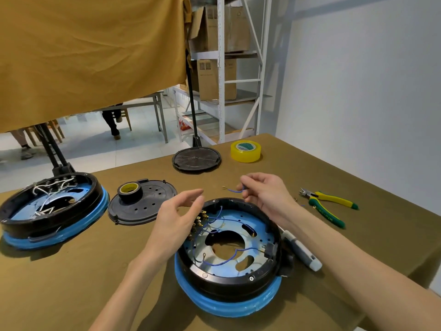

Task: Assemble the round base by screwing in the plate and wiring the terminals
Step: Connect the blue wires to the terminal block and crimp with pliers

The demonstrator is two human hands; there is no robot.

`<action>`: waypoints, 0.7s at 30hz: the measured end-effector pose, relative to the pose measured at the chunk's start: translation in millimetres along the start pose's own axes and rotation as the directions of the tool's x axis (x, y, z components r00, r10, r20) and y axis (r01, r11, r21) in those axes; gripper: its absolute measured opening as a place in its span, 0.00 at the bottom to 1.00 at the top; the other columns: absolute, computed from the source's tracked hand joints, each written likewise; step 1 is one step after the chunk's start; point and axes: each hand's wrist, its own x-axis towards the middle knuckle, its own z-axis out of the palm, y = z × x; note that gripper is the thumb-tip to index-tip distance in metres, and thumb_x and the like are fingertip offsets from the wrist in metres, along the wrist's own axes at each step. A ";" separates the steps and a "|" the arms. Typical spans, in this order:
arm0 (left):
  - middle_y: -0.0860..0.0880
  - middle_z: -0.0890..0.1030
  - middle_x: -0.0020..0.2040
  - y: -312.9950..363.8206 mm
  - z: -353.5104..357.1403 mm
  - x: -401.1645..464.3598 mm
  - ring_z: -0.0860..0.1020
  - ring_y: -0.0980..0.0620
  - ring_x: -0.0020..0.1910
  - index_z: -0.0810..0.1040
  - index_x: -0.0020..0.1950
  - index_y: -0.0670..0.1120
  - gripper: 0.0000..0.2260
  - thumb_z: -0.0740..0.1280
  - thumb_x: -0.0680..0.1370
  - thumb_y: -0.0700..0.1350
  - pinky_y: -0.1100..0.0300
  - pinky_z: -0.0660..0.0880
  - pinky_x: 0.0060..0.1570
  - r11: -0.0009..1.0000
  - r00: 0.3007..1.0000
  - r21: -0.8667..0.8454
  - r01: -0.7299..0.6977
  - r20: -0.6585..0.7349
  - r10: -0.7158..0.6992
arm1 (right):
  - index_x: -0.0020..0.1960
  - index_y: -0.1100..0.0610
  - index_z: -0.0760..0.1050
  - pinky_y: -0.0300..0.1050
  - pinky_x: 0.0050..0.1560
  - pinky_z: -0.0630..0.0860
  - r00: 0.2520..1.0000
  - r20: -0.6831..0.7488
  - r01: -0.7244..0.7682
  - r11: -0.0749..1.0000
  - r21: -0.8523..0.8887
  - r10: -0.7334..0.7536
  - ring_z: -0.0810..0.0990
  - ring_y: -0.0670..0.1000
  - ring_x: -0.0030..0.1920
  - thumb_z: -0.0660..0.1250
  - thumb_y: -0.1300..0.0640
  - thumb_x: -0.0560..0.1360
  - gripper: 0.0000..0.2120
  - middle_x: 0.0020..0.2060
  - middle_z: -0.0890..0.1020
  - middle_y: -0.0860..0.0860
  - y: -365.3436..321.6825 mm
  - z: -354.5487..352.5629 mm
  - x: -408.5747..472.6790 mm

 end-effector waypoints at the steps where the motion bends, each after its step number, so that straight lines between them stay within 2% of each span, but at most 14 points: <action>1: 0.59 0.87 0.51 5.0 0.8 -1.0 0.82 0.61 0.54 0.84 0.61 0.55 0.10 0.69 0.81 0.53 0.65 0.76 0.54 0.999 1.000 -0.047 0.005 0.029 -0.004 | 0.54 0.68 0.77 0.35 0.32 0.78 0.999 0.040 -0.008 0.999 0.035 0.006 0.79 0.46 0.30 0.67 0.64 0.82 0.06 0.36 0.84 0.56 0.9 9.2 -5.5; 5: 0.53 0.88 0.43 15.9 -0.4 -4.6 0.86 0.56 0.45 0.86 0.50 0.50 0.03 0.74 0.78 0.46 0.67 0.78 0.46 0.981 1.000 -0.196 0.007 -0.014 -0.010 | 0.54 0.66 0.75 0.36 0.31 0.78 0.990 0.141 -0.030 0.992 0.124 0.012 0.79 0.46 0.29 0.66 0.65 0.82 0.04 0.35 0.84 0.55 6.0 30.0 -21.6; 8: 0.51 0.88 0.42 17.7 -7.5 -4.4 0.86 0.54 0.44 0.86 0.48 0.47 0.02 0.75 0.78 0.45 0.67 0.79 0.46 0.976 1.000 -0.215 0.019 0.005 -0.019 | 0.53 0.66 0.74 0.37 0.31 0.79 0.986 0.164 -0.042 0.989 0.140 0.018 0.79 0.48 0.30 0.66 0.65 0.82 0.03 0.36 0.84 0.57 7.3 32.5 -29.0; 10: 0.51 0.88 0.42 18.4 -10.2 -4.1 0.86 0.53 0.44 0.85 0.48 0.48 0.02 0.74 0.78 0.45 0.65 0.80 0.47 0.976 0.999 -0.213 0.037 0.033 -0.031 | 0.53 0.65 0.74 0.39 0.33 0.80 0.988 0.151 -0.028 0.996 0.081 0.016 0.81 0.50 0.32 0.68 0.65 0.81 0.04 0.41 0.84 0.60 7.4 32.5 -32.8; 11: 0.51 0.88 0.42 18.5 -10.7 -4.2 0.86 0.53 0.45 0.85 0.48 0.48 0.02 0.74 0.78 0.45 0.64 0.80 0.48 0.976 0.999 -0.213 0.044 0.041 -0.036 | 0.54 0.63 0.75 0.40 0.36 0.80 0.991 0.125 0.046 0.998 -0.046 -0.040 0.81 0.50 0.34 0.69 0.64 0.80 0.05 0.44 0.84 0.59 8.1 31.3 -34.8; 12: 0.51 0.88 0.42 18.6 -10.9 -4.0 0.86 0.53 0.45 0.86 0.48 0.48 0.02 0.74 0.78 0.45 0.63 0.81 0.49 0.977 0.998 -0.209 0.050 0.046 -0.041 | 0.55 0.61 0.76 0.40 0.41 0.80 0.983 0.103 0.174 0.949 -0.263 -0.152 0.82 0.50 0.39 0.71 0.61 0.79 0.07 0.49 0.83 0.56 9.1 29.6 -36.4; 13: 0.51 0.88 0.43 18.7 -10.9 -3.8 0.86 0.53 0.45 0.86 0.48 0.48 0.02 0.74 0.79 0.45 0.63 0.81 0.49 0.978 0.998 -0.201 0.054 0.052 -0.045 | 0.56 0.56 0.77 0.38 0.48 0.77 0.948 0.126 0.314 0.801 -0.509 -0.291 0.81 0.47 0.46 0.73 0.58 0.78 0.09 0.52 0.82 0.51 9.9 28.6 -38.0; 14: 0.51 0.88 0.43 18.7 -10.8 -3.9 0.86 0.54 0.45 0.86 0.48 0.48 0.02 0.74 0.79 0.45 0.63 0.81 0.49 0.979 0.997 -0.193 0.058 0.064 -0.047 | 0.57 0.53 0.78 0.36 0.55 0.73 0.890 0.209 0.430 0.595 -0.679 -0.405 0.79 0.45 0.52 0.73 0.54 0.78 0.09 0.54 0.81 0.46 11.0 28.8 -39.9; 15: 0.51 0.88 0.42 18.5 -10.6 -3.9 0.86 0.54 0.45 0.86 0.48 0.49 0.02 0.74 0.79 0.45 0.64 0.80 0.47 0.981 0.996 -0.186 0.058 0.076 -0.045 | 0.56 0.51 0.80 0.38 0.60 0.69 0.827 0.315 0.518 0.412 -0.750 -0.467 0.76 0.43 0.56 0.73 0.51 0.78 0.09 0.54 0.81 0.43 11.6 30.4 -41.4; 16: 0.51 0.87 0.42 18.3 -10.4 -4.0 0.85 0.54 0.44 0.86 0.48 0.49 0.02 0.74 0.78 0.45 0.64 0.80 0.46 0.982 0.996 -0.180 0.056 0.085 -0.042 | 0.55 0.50 0.81 0.40 0.62 0.66 0.786 0.396 0.571 0.313 -0.759 -0.474 0.76 0.42 0.56 0.72 0.49 0.78 0.08 0.52 0.82 0.42 13.2 33.0 -42.6; 17: 0.50 0.87 0.42 17.5 -10.7 -4.2 0.85 0.54 0.44 0.87 0.47 0.49 0.02 0.74 0.78 0.45 0.65 0.80 0.45 0.983 0.995 -0.178 0.055 0.090 -0.040 | 0.54 0.50 0.81 0.42 0.62 0.66 0.772 0.437 0.599 0.297 -0.744 -0.462 0.77 0.41 0.54 0.71 0.49 0.78 0.07 0.49 0.83 0.42 15.6 35.9 -43.4; 19: 0.51 0.87 0.42 15.3 -11.9 -4.2 0.85 0.55 0.43 0.87 0.46 0.50 0.02 0.74 0.78 0.46 0.66 0.79 0.44 0.983 0.994 -0.174 0.052 0.100 -0.035 | 0.52 0.52 0.82 0.44 0.59 0.71 0.787 0.428 0.598 0.375 -0.709 -0.446 0.79 0.43 0.47 0.71 0.52 0.79 0.04 0.43 0.83 0.43 20.0 40.0 -44.1; 21: 0.53 0.87 0.44 9.0 -12.9 -3.4 0.84 0.58 0.44 0.86 0.48 0.52 0.03 0.73 0.79 0.47 0.67 0.78 0.44 0.991 0.996 -0.131 0.032 0.083 -0.021 | 0.50 0.54 0.82 0.45 0.50 0.76 0.816 0.381 0.566 0.474 -0.674 -0.434 0.80 0.45 0.42 0.71 0.55 0.79 0.03 0.39 0.83 0.46 21.6 41.1 -42.7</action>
